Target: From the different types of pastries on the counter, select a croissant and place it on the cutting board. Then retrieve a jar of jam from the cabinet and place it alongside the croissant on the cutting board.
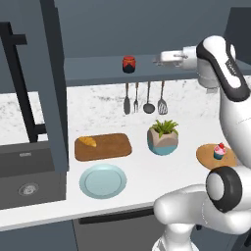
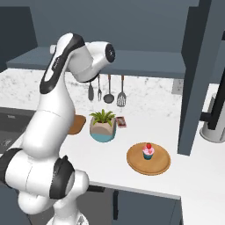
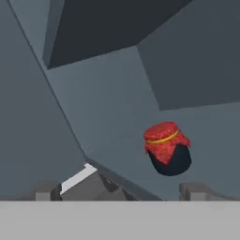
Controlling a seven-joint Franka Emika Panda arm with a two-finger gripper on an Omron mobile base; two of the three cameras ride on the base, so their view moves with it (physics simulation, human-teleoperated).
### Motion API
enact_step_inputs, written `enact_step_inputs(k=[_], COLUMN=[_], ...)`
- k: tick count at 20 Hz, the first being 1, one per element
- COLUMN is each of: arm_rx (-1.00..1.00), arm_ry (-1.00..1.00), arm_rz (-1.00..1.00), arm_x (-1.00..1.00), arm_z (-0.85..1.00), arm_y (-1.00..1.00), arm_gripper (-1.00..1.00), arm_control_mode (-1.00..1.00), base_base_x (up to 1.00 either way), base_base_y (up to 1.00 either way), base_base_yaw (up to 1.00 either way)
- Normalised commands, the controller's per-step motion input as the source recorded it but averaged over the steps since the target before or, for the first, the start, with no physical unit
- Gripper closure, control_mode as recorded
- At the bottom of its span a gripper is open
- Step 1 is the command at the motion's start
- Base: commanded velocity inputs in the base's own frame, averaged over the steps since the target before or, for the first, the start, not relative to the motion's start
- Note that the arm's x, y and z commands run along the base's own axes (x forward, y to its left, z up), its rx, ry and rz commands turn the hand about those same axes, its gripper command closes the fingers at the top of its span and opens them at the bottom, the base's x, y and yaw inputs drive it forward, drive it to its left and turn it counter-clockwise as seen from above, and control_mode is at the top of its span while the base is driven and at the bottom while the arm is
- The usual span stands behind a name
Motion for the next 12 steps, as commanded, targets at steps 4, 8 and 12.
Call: enact_step_inputs(k=[4, 8, 12], arm_rx=[-0.22, -0.28, -0.20], arm_ry=[-0.39, -0.52, -0.01], arm_rz=[0.35, 0.33, 0.14], arm_x=[0.14, 0.24, 0.22], arm_z=[0.13, 0.02, -0.03], arm_y=[0.01, 0.00, 0.34], arm_gripper=[-1.00, -1.00, -1.00], arm_control_mode=[-1.00, -1.00, -1.00], base_base_x=[0.00, 0.00, 0.00], base_base_y=[0.00, 0.00, 0.00], base_base_yaw=[0.00, 0.00, 0.00])
